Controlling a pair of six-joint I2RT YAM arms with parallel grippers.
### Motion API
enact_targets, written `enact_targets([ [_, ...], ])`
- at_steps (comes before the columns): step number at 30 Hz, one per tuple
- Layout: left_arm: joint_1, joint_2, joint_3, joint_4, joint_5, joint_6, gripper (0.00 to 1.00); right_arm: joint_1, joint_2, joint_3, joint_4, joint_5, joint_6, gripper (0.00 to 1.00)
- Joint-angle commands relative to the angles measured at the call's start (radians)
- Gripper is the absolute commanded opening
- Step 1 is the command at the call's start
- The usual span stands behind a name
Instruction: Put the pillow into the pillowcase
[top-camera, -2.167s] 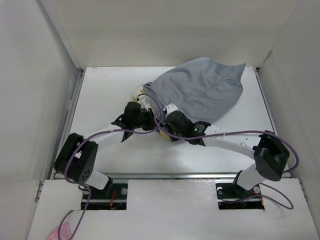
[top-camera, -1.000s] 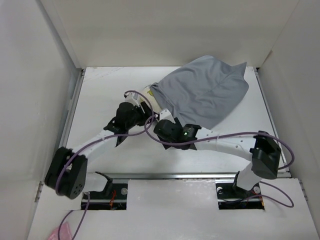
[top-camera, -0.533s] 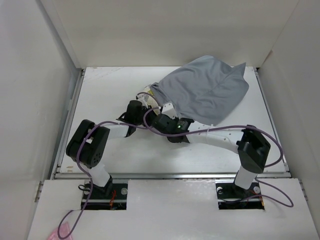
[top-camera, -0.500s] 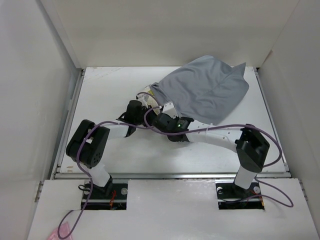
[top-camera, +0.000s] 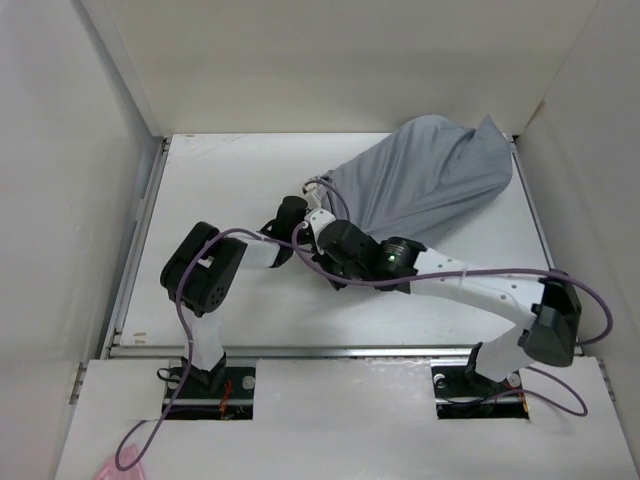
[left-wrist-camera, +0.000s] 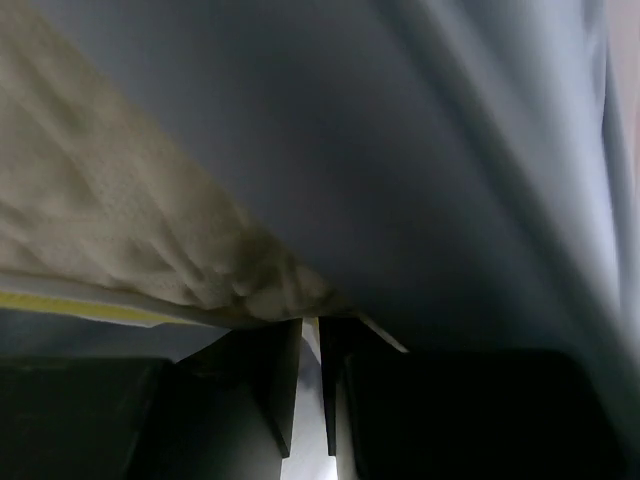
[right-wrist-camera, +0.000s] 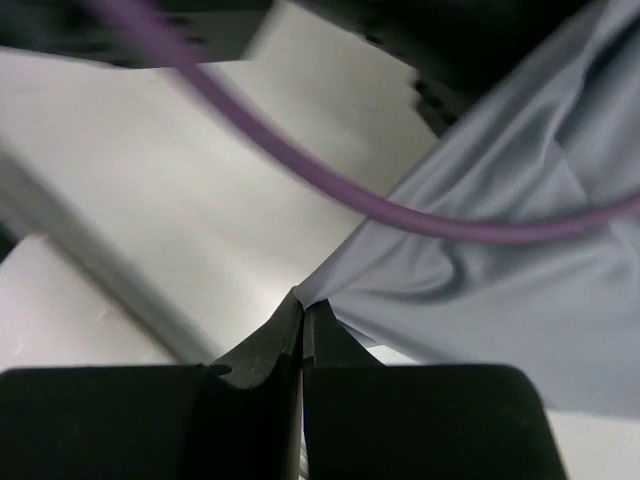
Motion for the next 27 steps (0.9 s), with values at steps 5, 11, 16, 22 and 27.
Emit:
enact_targets([
  [5,-0.015,0.005,0.014,0.233,0.068,-0.075,0.11,0.029,-0.22,-0.087,0.261,-0.464,-0.141,0.0],
  [11,0.024,-0.171,-0.154,0.15,0.069,-0.084,0.24,0.029,-0.262,-0.087,0.111,-0.128,-0.075,0.83],
  [16,0.081,-0.418,-0.242,-0.176,-0.235,0.012,0.38,0.029,-0.344,-0.139,0.062,0.09,0.062,1.0],
  [22,0.138,-0.491,-0.093,-0.264,-0.359,0.094,0.67,-0.066,-0.299,-0.162,0.05,0.159,0.216,1.0],
  [27,0.138,-0.234,0.211,-0.316,-0.285,0.169,0.8,-0.328,-0.176,-0.172,0.028,0.038,0.36,1.0],
])
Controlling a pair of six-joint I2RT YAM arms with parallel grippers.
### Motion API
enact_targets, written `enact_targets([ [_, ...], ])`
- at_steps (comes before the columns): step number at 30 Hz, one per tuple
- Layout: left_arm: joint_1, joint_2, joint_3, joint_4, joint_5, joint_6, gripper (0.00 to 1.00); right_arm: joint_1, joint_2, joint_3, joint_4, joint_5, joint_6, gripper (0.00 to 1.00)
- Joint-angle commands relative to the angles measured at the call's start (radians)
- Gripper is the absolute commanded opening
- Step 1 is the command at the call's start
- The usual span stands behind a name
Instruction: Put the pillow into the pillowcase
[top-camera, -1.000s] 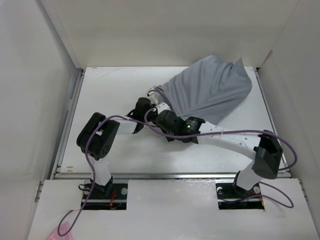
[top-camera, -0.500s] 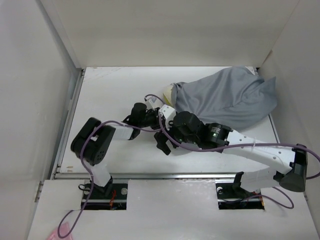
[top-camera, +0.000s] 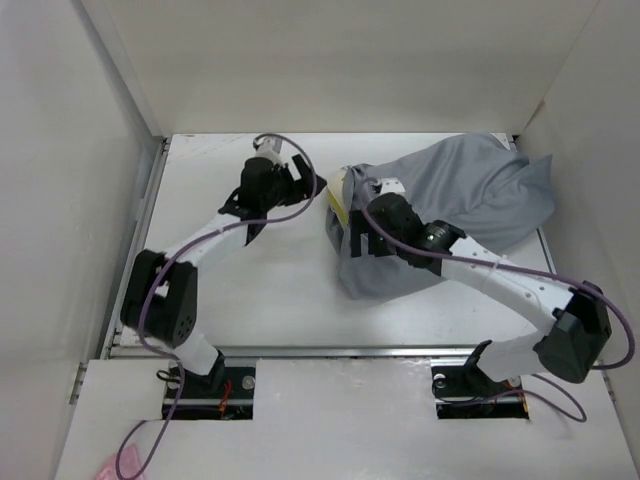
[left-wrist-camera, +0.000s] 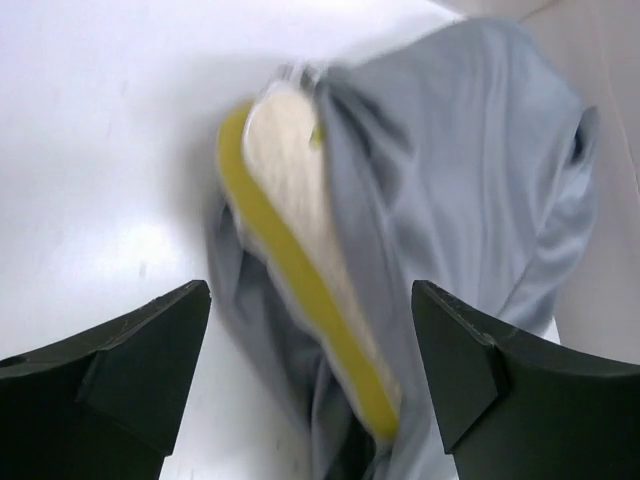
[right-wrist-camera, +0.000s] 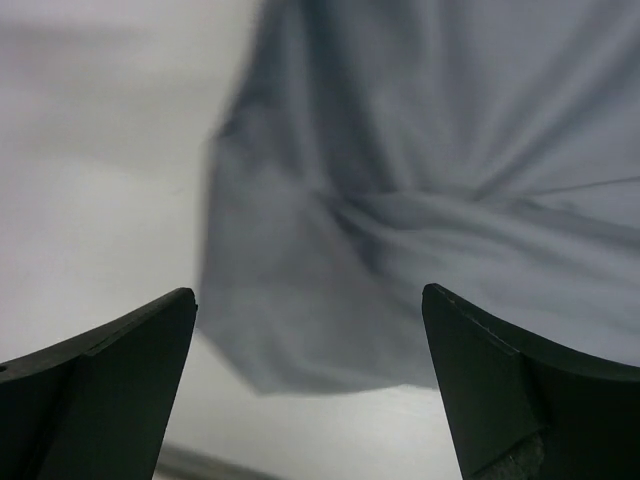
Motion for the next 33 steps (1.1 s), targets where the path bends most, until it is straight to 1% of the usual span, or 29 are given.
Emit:
enact_targets([
  [1,0.001,0.153,0.192,-0.029,0.032,0.095,0.8,-0.149,0.042,-0.014,-0.03,-0.056,0.133,1.0],
  [2,0.001,0.2,0.288,-0.058,0.043,0.104,0.8,-0.198,0.042,-0.039,-0.03,-0.057,0.148,1.0],
  [3,0.001,0.246,0.332,-0.058,0.071,0.113,0.78,-0.216,0.042,-0.051,-0.03,-0.069,0.163,1.0],
  [4,0.001,0.339,0.373,-0.067,0.071,0.113,0.76,-0.231,0.042,-0.065,-0.03,-0.069,0.163,1.0],
  [5,-0.008,0.466,0.522,-0.117,0.106,0.113,0.65,-0.295,0.052,-0.121,-0.003,-0.124,0.176,1.0],
  [6,-0.008,0.501,0.524,-0.118,0.106,0.113,0.65,-0.295,0.052,-0.122,-0.002,-0.124,0.176,1.0],
  [7,-0.017,0.53,0.551,-0.13,0.118,0.113,0.62,-0.323,0.062,-0.134,0.008,-0.136,0.176,1.0],
  [8,-0.017,0.553,0.583,-0.13,0.134,0.113,0.53,-0.332,0.071,-0.146,0.018,-0.136,0.176,1.0],
  [9,-0.017,0.567,0.584,-0.13,0.158,0.113,0.49,-0.332,0.094,-0.146,0.03,-0.136,0.176,1.0],
  [11,-0.055,0.59,0.571,-0.099,0.145,0.113,0.41,-0.343,0.114,-0.146,0.044,-0.127,0.163,1.0],
  [12,-0.065,0.601,0.571,-0.099,0.144,0.122,0.29,-0.343,0.126,-0.146,0.054,-0.117,0.148,1.0],
  [13,-0.077,0.601,0.562,-0.086,0.144,0.122,0.2,-0.343,0.126,-0.146,0.054,-0.117,0.148,1.0],
  [15,-0.095,0.601,0.519,-0.04,0.192,0.122,0.0,-0.355,0.137,-0.146,0.064,-0.089,0.139,1.0],
  [17,-0.12,0.584,0.464,-0.015,0.262,0.107,0.0,-0.368,0.146,-0.134,0.064,-0.074,0.102,1.0],
  [19,-0.12,0.528,0.284,0.078,0.33,0.057,0.0,-0.403,0.155,-0.113,0.074,-0.064,0.075,1.0],
  [20,-0.12,0.441,0.198,0.132,0.344,0.037,0.0,-0.403,0.155,-0.104,0.088,-0.064,0.041,1.0],
  [21,-0.12,0.391,0.115,0.213,0.344,0.014,0.0,-0.413,0.166,-0.091,0.088,-0.064,0.022,1.0],
  [22,-0.131,0.342,-0.038,0.238,0.344,0.0,0.0,-0.414,0.166,-0.068,0.114,-0.064,0.004,1.0],
  [23,-0.131,0.295,-0.1,0.238,0.323,-0.009,0.0,-0.414,0.175,-0.058,0.123,-0.064,-0.036,1.0],
  [24,-0.158,0.206,-0.195,0.214,0.313,0.009,0.0,-0.414,0.175,-0.045,0.142,-0.084,-0.053,1.0],
  [25,-0.178,0.166,-0.234,0.197,0.301,0.009,0.0,-0.414,0.175,-0.031,0.142,-0.1,-0.074,1.0],
  [27,-0.238,0.068,-0.283,0.163,0.247,0.027,0.0,-0.414,0.163,-0.019,0.153,-0.112,-0.131,1.0],
  [28,-0.288,0.044,-0.283,0.09,0.224,0.038,0.0,-0.404,0.152,-0.019,0.143,-0.121,-0.158,1.0],
  [29,-0.302,0.025,-0.268,0.041,0.197,0.038,0.0,-0.392,0.135,-0.008,0.121,-0.091,-0.172,1.0],
  [30,-0.313,0.005,-0.251,-0.017,0.148,0.064,0.09,-0.375,0.093,-0.008,0.107,-0.057,-0.2,1.0],
  [31,-0.313,-0.046,-0.239,-0.111,0.123,0.064,0.25,-0.337,0.068,-0.008,0.093,-0.007,-0.221,1.0],
  [32,-0.313,-0.08,-0.239,-0.139,0.102,0.064,0.41,-0.31,0.04,-0.008,0.078,0.03,-0.231,1.0],
  [33,-0.313,-0.119,-0.252,-0.166,0.045,0.064,0.65,-0.283,-0.014,-0.008,0.049,0.058,-0.231,1.0],
])
